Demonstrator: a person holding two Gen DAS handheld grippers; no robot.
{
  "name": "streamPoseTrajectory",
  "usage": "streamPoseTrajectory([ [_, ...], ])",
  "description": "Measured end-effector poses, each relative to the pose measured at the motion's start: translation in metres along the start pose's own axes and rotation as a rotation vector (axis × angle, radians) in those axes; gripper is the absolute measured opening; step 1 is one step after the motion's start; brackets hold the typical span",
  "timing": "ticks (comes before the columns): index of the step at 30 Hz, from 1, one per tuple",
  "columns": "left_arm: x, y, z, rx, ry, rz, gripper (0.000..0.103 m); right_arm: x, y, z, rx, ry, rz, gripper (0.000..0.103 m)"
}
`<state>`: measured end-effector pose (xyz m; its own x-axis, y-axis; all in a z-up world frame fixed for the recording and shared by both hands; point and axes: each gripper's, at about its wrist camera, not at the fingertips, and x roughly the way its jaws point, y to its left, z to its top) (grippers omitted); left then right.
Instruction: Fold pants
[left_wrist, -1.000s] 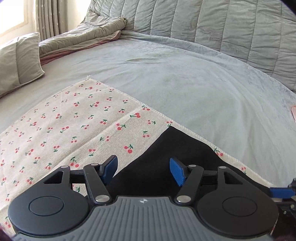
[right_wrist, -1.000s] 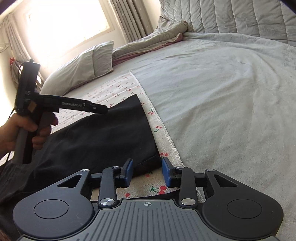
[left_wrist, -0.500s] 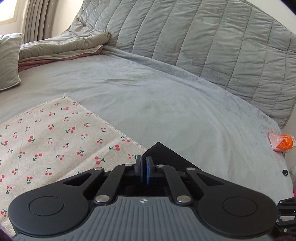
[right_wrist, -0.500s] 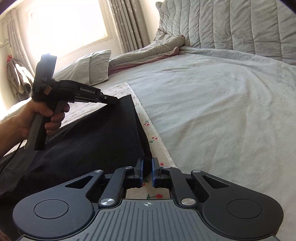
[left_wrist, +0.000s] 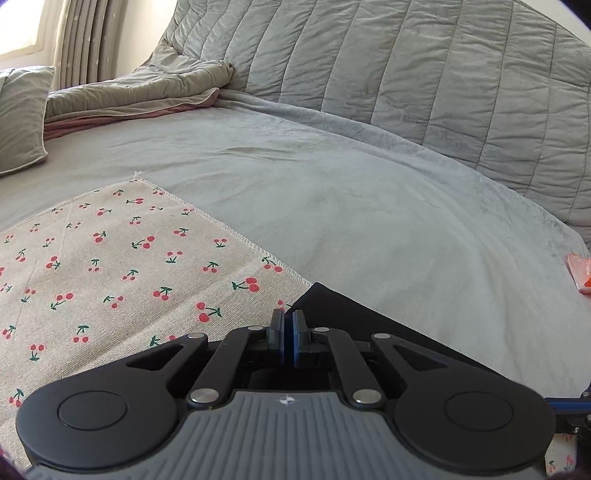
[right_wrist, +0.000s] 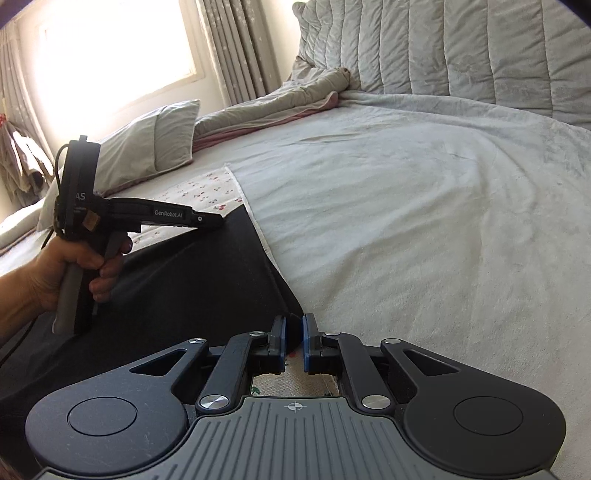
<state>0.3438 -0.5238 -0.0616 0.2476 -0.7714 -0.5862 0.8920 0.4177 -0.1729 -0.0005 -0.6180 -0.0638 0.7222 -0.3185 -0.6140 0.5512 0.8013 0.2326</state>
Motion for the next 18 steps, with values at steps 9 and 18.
streamPoseTrajectory([
  [9,-0.080,-0.034,-0.015,0.013,-0.018,0.045,0.065,-0.050,-0.040,0.009,0.014,0.009,0.077,0.048],
  [18,-0.218,-0.077,-0.113,-0.041,0.042,0.049,0.078,-0.082,-0.030,-0.011,-0.176,0.025,0.183,0.047],
])
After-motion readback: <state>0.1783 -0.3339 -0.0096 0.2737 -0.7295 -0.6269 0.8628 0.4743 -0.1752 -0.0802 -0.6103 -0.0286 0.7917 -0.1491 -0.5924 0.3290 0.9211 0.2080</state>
